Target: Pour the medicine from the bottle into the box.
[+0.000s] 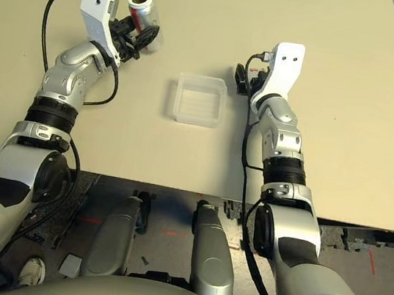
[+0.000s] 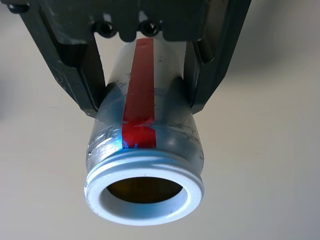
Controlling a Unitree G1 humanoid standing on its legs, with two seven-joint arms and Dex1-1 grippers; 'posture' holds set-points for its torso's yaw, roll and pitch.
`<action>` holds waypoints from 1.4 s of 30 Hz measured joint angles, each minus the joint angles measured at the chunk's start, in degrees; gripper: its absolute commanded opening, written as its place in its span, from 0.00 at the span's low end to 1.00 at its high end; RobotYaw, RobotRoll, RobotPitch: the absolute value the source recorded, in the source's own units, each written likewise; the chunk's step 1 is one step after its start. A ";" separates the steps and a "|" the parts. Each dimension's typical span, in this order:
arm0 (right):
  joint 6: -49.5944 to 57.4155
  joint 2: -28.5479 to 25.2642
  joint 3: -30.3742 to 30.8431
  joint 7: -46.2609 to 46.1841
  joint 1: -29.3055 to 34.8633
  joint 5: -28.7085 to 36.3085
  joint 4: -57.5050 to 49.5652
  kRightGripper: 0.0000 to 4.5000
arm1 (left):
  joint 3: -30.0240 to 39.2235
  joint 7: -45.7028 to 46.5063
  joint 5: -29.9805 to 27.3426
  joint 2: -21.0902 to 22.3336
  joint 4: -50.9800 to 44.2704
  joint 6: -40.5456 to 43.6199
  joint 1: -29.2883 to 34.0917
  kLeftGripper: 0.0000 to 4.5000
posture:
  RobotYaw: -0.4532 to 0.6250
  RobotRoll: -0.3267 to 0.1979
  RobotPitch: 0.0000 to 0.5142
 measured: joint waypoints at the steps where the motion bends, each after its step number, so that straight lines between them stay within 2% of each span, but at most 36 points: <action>1: 2.84 -1.03 -0.01 0.52 0.22 0.55 -3.31 1.00 | 0.00 0.09 0.51 0.56 1.12 -0.52 -0.89 0.54 | 0.46 0.62 0.51; 4: 15.45 -5.66 0.23 3.14 1.35 2.91 -15.51 1.00 | -0.27 0.26 2.43 2.18 5.61 -3.38 -4.34 0.54 | 0.45 0.62 0.50; 6: 23.00 -11.07 1.83 6.68 2.15 4.30 -22.22 1.00 | -1.10 0.33 4.04 3.17 8.35 -5.50 -6.38 0.54 | 0.44 0.62 0.50; 7: 27.62 -15.50 2.82 9.42 2.92 5.54 -26.35 1.00 | -2.04 0.41 5.43 3.50 10.31 -7.19 -7.79 0.54 | 0.44 0.62 0.50; 10: 40.41 -23.87 2.64 16.86 4.31 12.20 -36.23 1.00 | -5.08 0.79 9.79 5.07 14.28 -12.39 -10.80 0.54 | 0.43 0.62 0.49; 12: 48.99 -27.57 2.53 22.83 5.75 19.31 -43.03 1.00 | -8.14 1.12 13.87 5.08 16.29 -17.41 -14.05 0.54 | 0.43 0.62 0.49; 13: 49.47 -27.63 2.53 23.20 5.78 19.82 -43.45 1.00 | -8.39 1.20 14.19 5.08 16.30 -17.87 -14.36 0.54 | 0.42 0.62 0.48; 16: 55.13 -31.73 2.07 27.99 10.65 26.30 -49.37 1.00 | -17.20 3.60 24.42 6.89 16.58 -28.20 -17.52 0.54 | 0.43 0.62 0.48; 17: 55.58 -31.75 2.19 28.40 11.52 26.91 -49.98 1.00 | -18.39 3.83 26.01 7.35 16.47 -30.00 -18.19 0.54 | 0.43 0.62 0.48; 20: 55.92 -30.36 4.75 28.25 15.43 28.16 -51.54 1.00 | -26.28 7.28 36.15 9.72 13.28 -41.72 -21.40 0.54 | 0.44 0.62 0.48; 25: 53.76 -26.75 7.11 25.66 16.27 26.97 -50.22 1.00 | -35.75 15.04 51.44 14.21 3.74 -58.92 -20.97 0.54 | 0.46 0.62 0.47; 27: 52.64 -25.63 7.55 24.75 16.25 26.00 -48.73 1.00 | -38.15 19.14 56.89 15.93 1.64 -63.00 -20.25 0.54 | 0.47 0.62 0.47; 31: 50.58 -22.72 9.64 23.69 14.84 24.79 -45.90 1.00 | -41.48 25.19 64.68 16.86 1.55 -65.50 -19.11 0.54 | 0.47 0.62 0.47; 36: 47.83 -20.69 10.09 22.72 11.97 23.19 -43.47 1.00 | -43.14 31.49 70.10 16.29 5.01 -65.24 -21.29 0.54 | 0.47 0.62 0.48; 42: 46.95 -19.73 10.83 22.57 11.87 22.69 -42.68 1.00 | -43.03 33.57 70.13 14.30 9.94 -63.66 -23.69 0.54 | 0.46 0.62 0.48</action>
